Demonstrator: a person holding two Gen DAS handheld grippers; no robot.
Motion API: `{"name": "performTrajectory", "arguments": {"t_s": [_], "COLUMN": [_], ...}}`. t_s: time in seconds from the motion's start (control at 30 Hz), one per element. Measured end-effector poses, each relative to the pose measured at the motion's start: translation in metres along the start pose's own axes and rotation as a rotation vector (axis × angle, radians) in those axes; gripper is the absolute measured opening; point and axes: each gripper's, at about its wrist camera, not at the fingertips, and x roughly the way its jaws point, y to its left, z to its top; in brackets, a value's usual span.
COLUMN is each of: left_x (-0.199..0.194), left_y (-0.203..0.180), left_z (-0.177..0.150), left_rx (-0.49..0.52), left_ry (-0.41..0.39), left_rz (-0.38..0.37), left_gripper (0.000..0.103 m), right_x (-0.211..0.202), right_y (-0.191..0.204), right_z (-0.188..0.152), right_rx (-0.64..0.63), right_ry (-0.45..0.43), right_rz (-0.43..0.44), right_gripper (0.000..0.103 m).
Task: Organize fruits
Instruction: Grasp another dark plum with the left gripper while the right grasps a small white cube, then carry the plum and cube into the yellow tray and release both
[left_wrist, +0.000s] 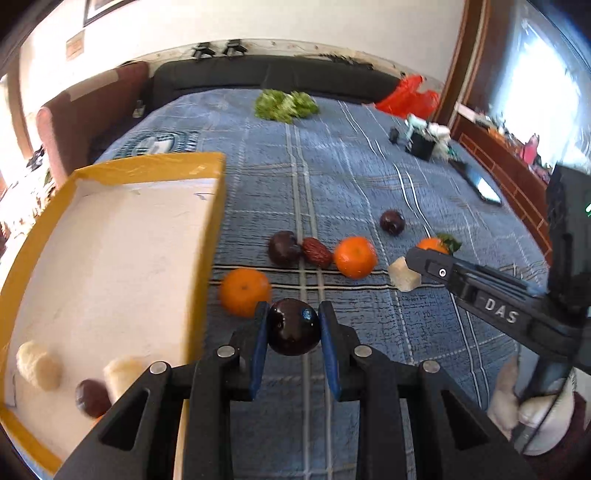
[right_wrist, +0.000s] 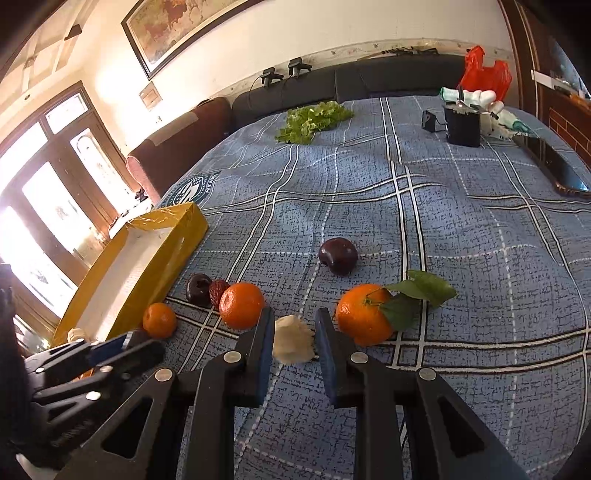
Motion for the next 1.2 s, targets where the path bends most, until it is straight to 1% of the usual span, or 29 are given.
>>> {"name": "performTrajectory", "arguments": {"t_s": [0.07,0.13,0.27,0.4,0.57,0.7,0.83,0.97,1.03,1.1,1.17,1.2], "left_x": [-0.013,-0.028,-0.055,-0.073,-0.079,-0.078,-0.079,-0.081,-0.082,-0.084,-0.089,-0.091], "left_y": [0.013,0.029,0.069,0.106,0.140,0.157,0.168,0.173,0.175,0.176,0.176,0.175], "left_z": [-0.001,-0.002,-0.007,-0.018,-0.036,-0.046,-0.051,-0.055,-0.054,-0.054,-0.054,-0.054], "left_rx": [-0.026,-0.053,-0.137,-0.210,-0.274,-0.299,-0.321,-0.325,-0.329,-0.328,-0.327,-0.325], "left_ry": [-0.018,-0.039,-0.080,-0.106,-0.094,-0.087,-0.087,-0.094,-0.098,-0.106,-0.117,-0.123], "left_rz": [0.011,0.037,0.083,0.127,0.169,0.196,0.195,0.184,0.177,0.166,0.154,0.150], "left_gripper": [0.026,0.026,0.026,0.026,0.026,0.026,0.026,0.026,0.026,0.026,0.026,0.026], "right_x": [-0.001,-0.004,-0.015,-0.017,0.001,0.027,0.043,0.051,0.046,0.033,0.021,0.011], "right_y": [0.005,0.013,0.044,0.091,0.137,0.165,0.171,0.165,0.158,0.147,0.133,0.121], "right_z": [0.002,0.004,0.006,0.010,0.003,-0.005,-0.005,-0.003,0.000,0.005,0.012,0.015], "right_rx": [-0.008,-0.011,-0.034,-0.087,-0.130,-0.165,-0.150,-0.096,-0.069,-0.057,-0.050,-0.049], "right_ry": [-0.002,0.002,0.019,0.057,0.133,0.191,0.237,0.266,0.259,0.232,0.199,0.168], "right_rz": [-0.006,0.016,0.114,0.213,0.287,0.293,0.310,0.347,0.365,0.362,0.331,0.285], "right_gripper": [0.024,0.024,0.024,0.024,0.024,0.024,0.025,0.025,0.025,0.025,0.025,0.025]}}
